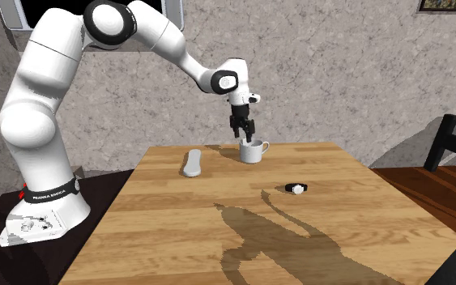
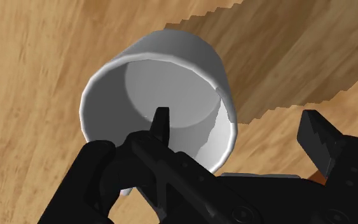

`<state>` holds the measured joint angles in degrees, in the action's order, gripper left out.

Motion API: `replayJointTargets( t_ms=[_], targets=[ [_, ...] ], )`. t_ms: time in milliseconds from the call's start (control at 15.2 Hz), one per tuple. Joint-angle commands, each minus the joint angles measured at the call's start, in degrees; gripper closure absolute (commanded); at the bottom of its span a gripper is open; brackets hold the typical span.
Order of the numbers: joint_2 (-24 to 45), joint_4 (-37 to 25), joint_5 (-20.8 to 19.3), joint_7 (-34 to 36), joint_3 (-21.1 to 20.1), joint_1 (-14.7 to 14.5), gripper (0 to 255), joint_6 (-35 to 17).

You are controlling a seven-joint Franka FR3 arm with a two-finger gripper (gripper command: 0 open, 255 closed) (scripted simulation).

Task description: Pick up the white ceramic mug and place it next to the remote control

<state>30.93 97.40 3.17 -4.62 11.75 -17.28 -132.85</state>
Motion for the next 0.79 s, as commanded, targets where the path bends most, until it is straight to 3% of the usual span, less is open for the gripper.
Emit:
replayJointTargets(
  t_ms=[0,330,726],
  targets=[
    [0.0,0.0,0.0,0.0,0.0,0.0,0,0.0],
    [-4.4,-0.8,-0.9,0.6,0.5,-0.7,0,5.2],
    [-4.4,-0.8,-0.9,0.6,0.5,-0.7,0,5.2]
  ],
)
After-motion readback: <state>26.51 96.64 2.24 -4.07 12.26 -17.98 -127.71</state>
